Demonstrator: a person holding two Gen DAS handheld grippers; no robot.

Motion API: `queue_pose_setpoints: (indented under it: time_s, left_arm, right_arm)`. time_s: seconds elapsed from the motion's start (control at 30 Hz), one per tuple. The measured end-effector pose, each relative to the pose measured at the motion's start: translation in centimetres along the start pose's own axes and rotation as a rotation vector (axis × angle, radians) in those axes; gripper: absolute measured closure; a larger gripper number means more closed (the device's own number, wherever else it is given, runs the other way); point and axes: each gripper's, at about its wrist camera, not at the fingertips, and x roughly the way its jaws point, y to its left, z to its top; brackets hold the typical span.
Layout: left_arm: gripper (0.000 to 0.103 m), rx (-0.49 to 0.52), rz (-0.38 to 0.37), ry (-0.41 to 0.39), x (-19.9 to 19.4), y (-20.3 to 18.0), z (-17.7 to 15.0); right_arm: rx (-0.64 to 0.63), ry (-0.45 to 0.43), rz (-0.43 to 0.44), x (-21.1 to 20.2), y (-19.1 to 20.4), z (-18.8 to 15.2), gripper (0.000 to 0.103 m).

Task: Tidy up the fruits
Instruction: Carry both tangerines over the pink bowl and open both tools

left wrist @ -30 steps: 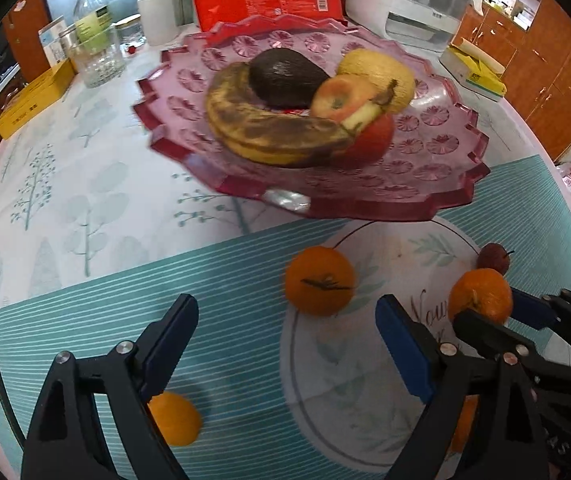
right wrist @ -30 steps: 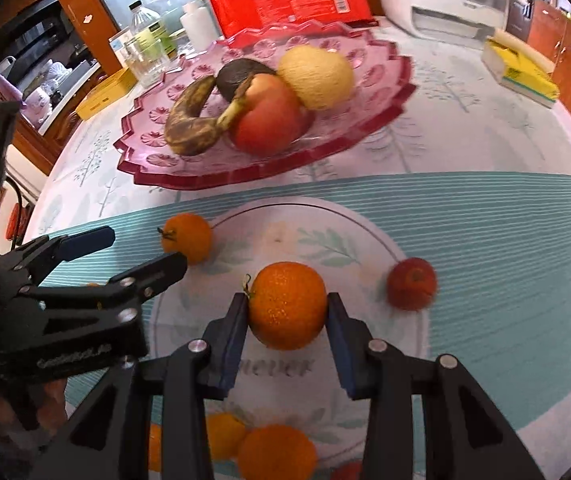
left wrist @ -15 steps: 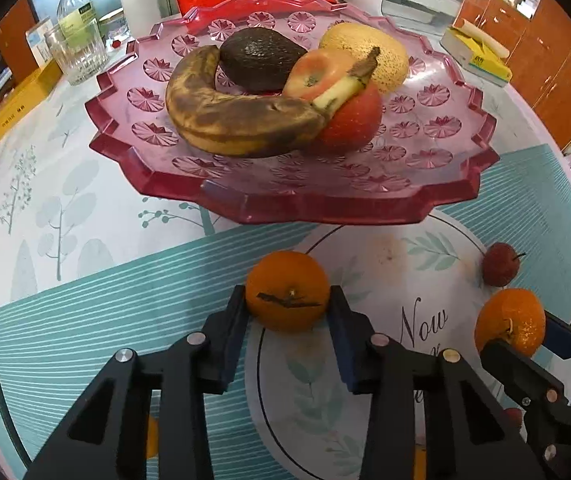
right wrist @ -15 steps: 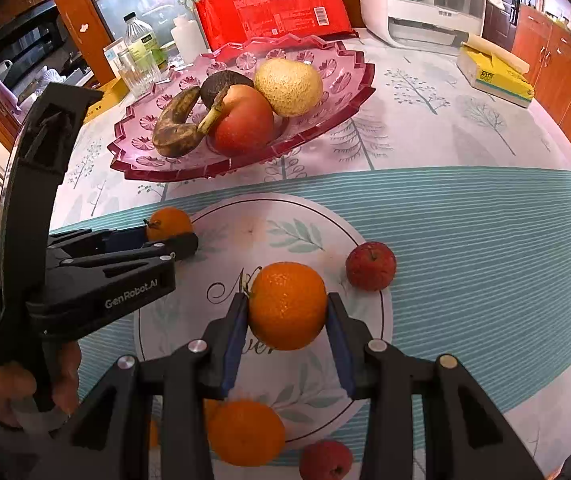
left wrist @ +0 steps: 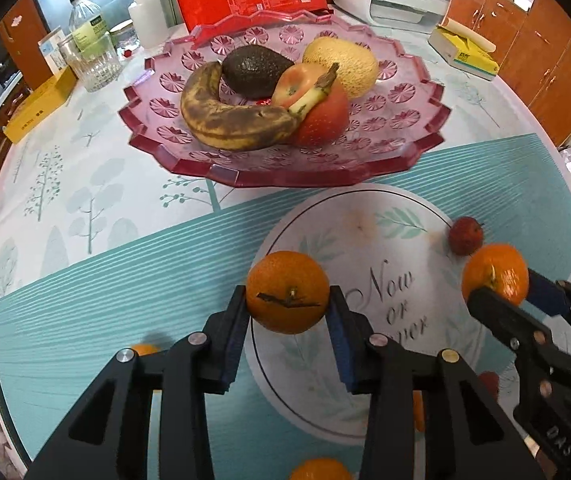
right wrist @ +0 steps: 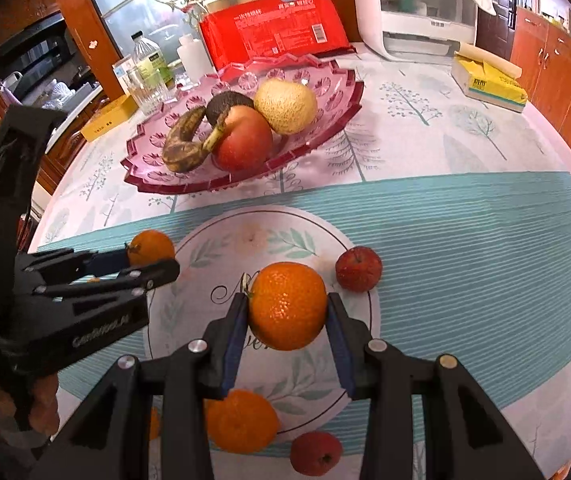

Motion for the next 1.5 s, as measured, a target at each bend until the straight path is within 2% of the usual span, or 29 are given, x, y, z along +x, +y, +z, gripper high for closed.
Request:
queue_pose_setpoints:
  time_s: [0.3,0.57,0.73,1.0,1.1,1.2,1.37,1.5]
  left_arm:
    - [0.066,-0.008,0.039,-0.068,-5.7,-1.0,-0.7]
    - [0.066,-0.03,0.067,-0.154,-11.4,-0.8,1.6]
    - [0.066,-0.042,0.088,-0.216,-14.8,0.1,4.6]
    - [0.066,-0.043,0.113,-0.282,-17.3,2.3,9.9]
    - [0.066,-0.042,0.123,-0.308,-17.2,3.1,12.1]
    - [0.066,-0.045,0.108,-0.3,-15.8,3.8,13.8]
    - [0.066,-0.051,0.058,-0.226,-10.3,4.6,15.7]
    - [0.066,-0.04,0.044,-0.154,-5.9,4.7,15.9]
  right_arm:
    - [-0.044,-0.048,0.057,-2.7,0.4,0.6,0.064]
    - [-0.075,-0.121,0.097,-6.2,0.3,3.0,0.064]
    - [-0.095,-0.185,0.103,-8.6,-0.2,6.3,0.064]
    - [-0.124,-0.3,0.068,-11.4,-0.7,13.0,0.064]
    - [-0.124,-0.32,0.033,-10.9,-0.8,15.3,0.064]
    - [-0.102,-0.306,0.021,-9.2,-0.8,16.7,0.064]
    - [-0.073,-0.213,-0.001,-4.1,-0.5,16.8,0.064]
    - [-0.059,-0.124,-0.014,0.0,-0.4,16.0,0.064]
